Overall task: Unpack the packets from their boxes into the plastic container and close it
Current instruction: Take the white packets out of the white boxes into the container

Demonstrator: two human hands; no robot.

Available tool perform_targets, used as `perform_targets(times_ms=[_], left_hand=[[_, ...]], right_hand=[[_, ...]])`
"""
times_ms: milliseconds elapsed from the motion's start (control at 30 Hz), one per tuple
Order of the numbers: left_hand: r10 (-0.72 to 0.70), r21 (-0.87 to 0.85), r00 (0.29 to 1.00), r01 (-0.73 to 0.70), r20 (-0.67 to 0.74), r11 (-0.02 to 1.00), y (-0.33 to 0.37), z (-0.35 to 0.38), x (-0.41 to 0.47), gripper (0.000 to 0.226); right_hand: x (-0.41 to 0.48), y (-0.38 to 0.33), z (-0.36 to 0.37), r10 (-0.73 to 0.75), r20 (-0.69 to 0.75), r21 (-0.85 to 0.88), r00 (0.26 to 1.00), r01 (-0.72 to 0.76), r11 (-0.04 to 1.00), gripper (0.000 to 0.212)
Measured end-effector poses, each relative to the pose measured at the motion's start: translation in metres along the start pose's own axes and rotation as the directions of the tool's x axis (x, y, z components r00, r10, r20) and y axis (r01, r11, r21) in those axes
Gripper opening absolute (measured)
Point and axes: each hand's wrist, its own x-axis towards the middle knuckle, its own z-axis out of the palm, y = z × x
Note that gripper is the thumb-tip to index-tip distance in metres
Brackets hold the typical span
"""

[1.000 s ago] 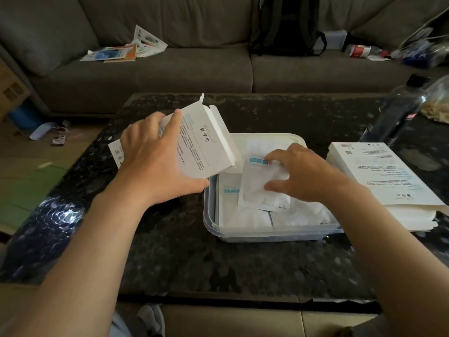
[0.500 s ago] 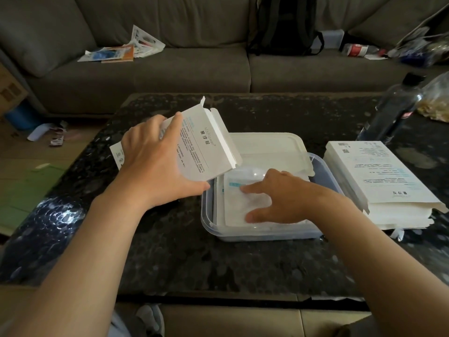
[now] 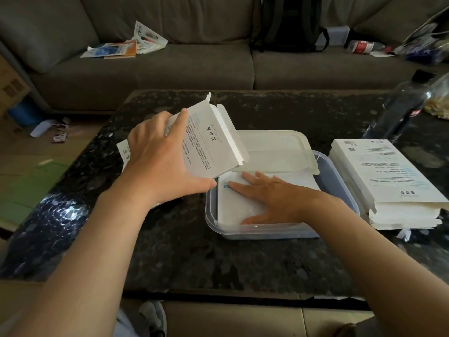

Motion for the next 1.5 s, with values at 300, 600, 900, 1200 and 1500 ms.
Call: perform_targets(times_ms=[300, 600, 900, 1200, 1500], left_hand=[[0.003, 0.002, 1.0, -0.003, 0.014, 1.0, 0.004, 0.003, 0.002, 0.137], [0.009, 0.013, 0.999, -0.009, 0.033, 1.0, 0.008, 0.005, 0.0, 0.135], [0.015, 0.008, 0.999, -0.015, 0.029, 1.0, 0.007, 0.002, 0.0, 0.135], [0.056, 0.023, 0.994, -0.058, 0.098, 0.998, 0.011, 0.012, -0.004, 0.138], [0.054, 0.016, 0.994, -0.056, 0.095, 0.998, 0.013, 0.012, -0.003, 0.137]], right_hand=[[0.006, 0.002, 0.003, -0.022, 0.019, 0.004, 1.0, 0.022, 1.0, 0.088], [0.001, 0.001, 0.001, -0.024, -0.033, 0.049, 0.999, 0.025, 0.998, 0.092], [-0.015, 0.012, 0.001, 0.215, -0.028, 0.15, 0.976, -0.209, 0.966, 0.099], [-0.028, 0.015, -0.013, 0.243, 0.125, 0.082, 0.962, -0.254, 0.964, 0.105], [-0.036, 0.026, -0.016, 0.267, 0.155, 0.041, 0.951, -0.276, 0.96, 0.102]])
